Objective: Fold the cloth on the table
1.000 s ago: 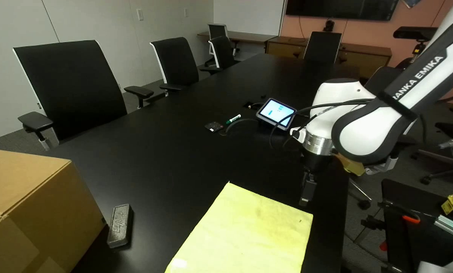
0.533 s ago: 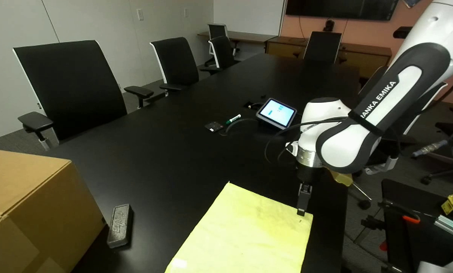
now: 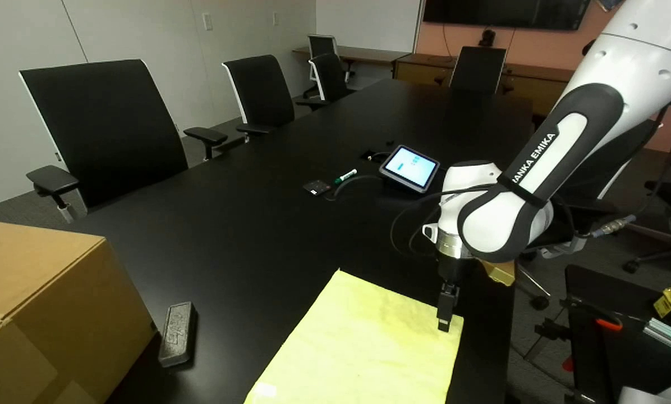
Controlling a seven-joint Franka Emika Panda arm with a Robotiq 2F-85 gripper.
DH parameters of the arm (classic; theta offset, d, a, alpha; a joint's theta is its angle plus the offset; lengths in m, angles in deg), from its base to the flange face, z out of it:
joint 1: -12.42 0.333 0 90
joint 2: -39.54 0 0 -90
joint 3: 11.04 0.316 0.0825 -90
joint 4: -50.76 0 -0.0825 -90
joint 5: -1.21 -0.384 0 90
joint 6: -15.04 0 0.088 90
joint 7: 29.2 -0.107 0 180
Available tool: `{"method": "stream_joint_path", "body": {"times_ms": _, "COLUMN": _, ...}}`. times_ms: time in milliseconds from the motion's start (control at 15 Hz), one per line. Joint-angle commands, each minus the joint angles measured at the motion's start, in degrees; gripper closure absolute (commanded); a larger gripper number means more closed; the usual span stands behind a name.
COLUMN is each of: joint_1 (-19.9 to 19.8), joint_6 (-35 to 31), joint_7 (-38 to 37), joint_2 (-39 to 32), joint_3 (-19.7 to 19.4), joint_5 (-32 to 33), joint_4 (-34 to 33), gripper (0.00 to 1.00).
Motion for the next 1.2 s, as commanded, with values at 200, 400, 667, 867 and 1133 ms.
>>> {"method": "stream_joint_path", "body": {"times_ms": 200, "joint_1": -5.8, "joint_6": -0.6, "joint_7": 1.6, "joint_2": -3.6, "joint_3": 4.7, "joint_5": -3.8, "joint_4": -2.4, "gripper": 0.00}}
{"method": "stream_joint_path", "body": {"times_ms": 400, "joint_1": -6.3, "joint_6": -0.8, "joint_7": 1.5, "joint_2": -3.9, "joint_3": 5.0, "joint_5": -3.7, "joint_4": -2.2, "gripper": 0.00}}
{"method": "stream_joint_path", "body": {"times_ms": 667, "joint_1": -6.4, "joint_6": 0.3, "joint_7": 2.0, "joint_2": -3.2, "joint_3": 5.1, "joint_5": -2.7, "joint_4": -2.2, "gripper": 0.00}}
{"method": "stream_joint_path", "body": {"times_ms": 867, "joint_1": -6.5, "joint_6": 1.2, "joint_7": 3.3, "joint_2": -3.2, "joint_3": 5.3, "joint_5": -2.3, "joint_4": -2.8, "gripper": 0.00}}
{"method": "stream_joint_path", "body": {"times_ms": 1133, "joint_1": -6.9, "joint_6": 2.3, "joint_7": 5.5, "joint_2": -3.3, "joint_3": 6.2, "joint_5": -2.4, "joint_4": -3.5, "gripper": 0.08}}
